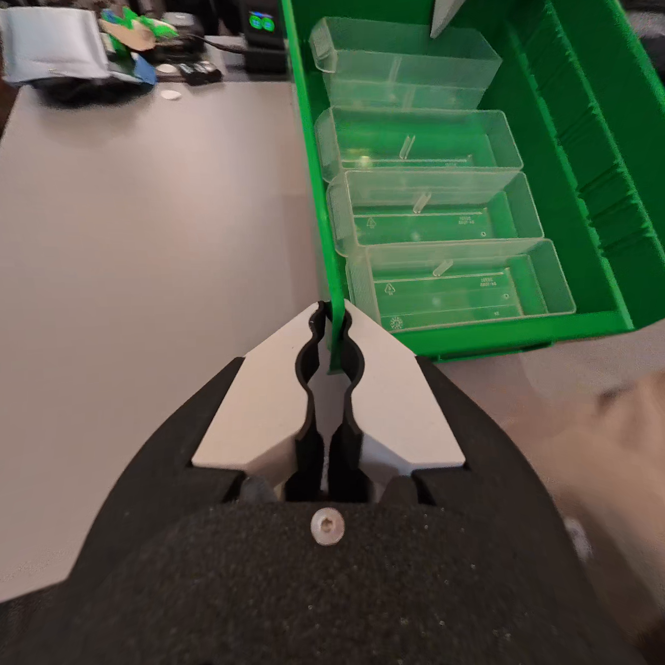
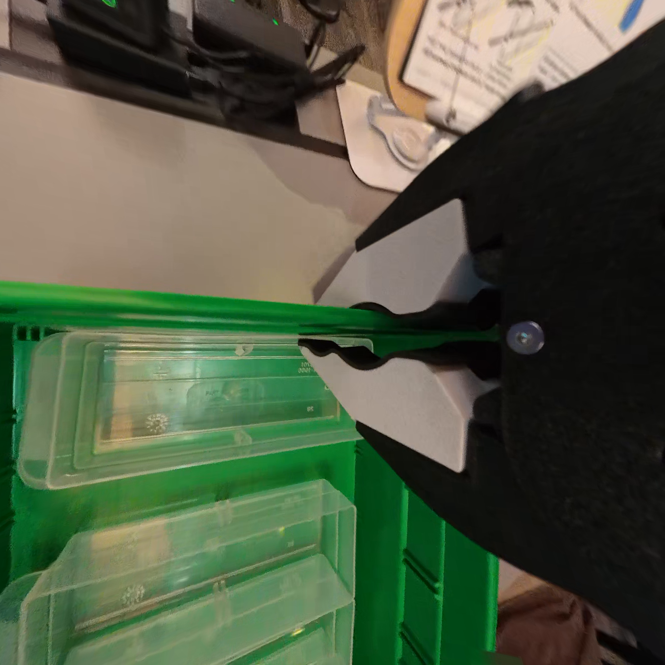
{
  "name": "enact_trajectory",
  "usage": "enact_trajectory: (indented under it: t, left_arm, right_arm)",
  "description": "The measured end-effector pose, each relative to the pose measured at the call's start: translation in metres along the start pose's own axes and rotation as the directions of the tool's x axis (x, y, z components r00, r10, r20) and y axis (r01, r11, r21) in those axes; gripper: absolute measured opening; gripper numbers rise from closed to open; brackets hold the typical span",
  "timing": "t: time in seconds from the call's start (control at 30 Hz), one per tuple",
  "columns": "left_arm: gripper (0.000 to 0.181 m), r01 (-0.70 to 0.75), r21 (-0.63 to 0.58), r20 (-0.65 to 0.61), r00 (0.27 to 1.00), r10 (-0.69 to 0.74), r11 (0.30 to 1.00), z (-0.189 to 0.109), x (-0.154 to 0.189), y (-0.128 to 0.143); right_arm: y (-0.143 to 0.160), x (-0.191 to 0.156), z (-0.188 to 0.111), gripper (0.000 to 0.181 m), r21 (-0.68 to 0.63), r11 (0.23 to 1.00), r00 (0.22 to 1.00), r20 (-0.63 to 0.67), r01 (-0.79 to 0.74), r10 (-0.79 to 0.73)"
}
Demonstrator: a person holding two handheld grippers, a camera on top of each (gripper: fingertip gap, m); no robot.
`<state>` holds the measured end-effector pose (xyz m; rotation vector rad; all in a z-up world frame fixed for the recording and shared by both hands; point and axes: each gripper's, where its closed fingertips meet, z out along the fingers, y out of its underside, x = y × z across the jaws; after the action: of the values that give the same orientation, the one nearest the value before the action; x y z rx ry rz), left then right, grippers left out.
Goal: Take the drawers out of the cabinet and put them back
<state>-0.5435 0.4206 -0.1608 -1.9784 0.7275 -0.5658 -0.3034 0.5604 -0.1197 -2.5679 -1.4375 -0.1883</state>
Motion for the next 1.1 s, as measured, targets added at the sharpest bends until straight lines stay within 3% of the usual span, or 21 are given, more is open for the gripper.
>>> enact_trajectory:
  t: [0.07,0.17,0.33,0.5,0.67,0.83,0.97,1.1]
  left_arm:
    - [0.002,0.066,0.034,0.068,0.995,-0.068,0.997,0.025,-0.010,-0.015]
    - [0.003,0.059,0.035,0.089,0.994,-0.061,0.998,0.065,-0.008,-0.030]
    - [0.002,0.059,-0.020,0.098,0.994,-0.056,0.998,0.109,-0.003,-0.036]
    - [0.002,0.063,-0.035,0.087,0.994,-0.060,0.997,0.129,-0.002,-0.035]
    - [0.002,0.069,-0.046,0.082,0.994,-0.065,0.997,0.144,-0.003,-0.037]
    - [0.001,0.089,-0.045,0.127,0.988,-0.083,0.995,0.152,-0.008,-0.041]
    - [0.002,0.135,0.005,0.159,0.978,-0.134,0.991,0.155,0.001,-0.041]
    - [0.002,0.154,0.002,0.191,0.970,-0.152,0.988,0.156,0.001,-0.041]
  right_arm:
    - [-0.010,0.034,0.012,0.003,-0.020,1.000,1.000,0.000,0.004,-0.004]
    - [-0.010,0.078,0.025,0.004,-0.059,0.998,1.000,-0.012,-0.029,0.028]
    - [0.009,0.110,0.051,0.003,-0.145,0.988,0.997,0.058,0.052,-0.044]
    - [0.019,0.123,0.072,0.003,-0.189,0.975,0.991,0.088,0.114,-0.099]
    - [0.039,0.129,0.096,0.013,-0.317,0.944,0.994,0.092,0.091,-0.065]
    - [0.043,0.145,0.108,0.031,-0.349,0.934,0.995,-0.031,0.076,-0.092]
    - [0.008,0.160,0.063,0.051,-0.200,0.976,0.974,-0.191,0.081,-0.120]
    - [-0.028,0.153,-0.041,0.048,0.133,0.990,0.942,-0.337,0.056,-0.008]
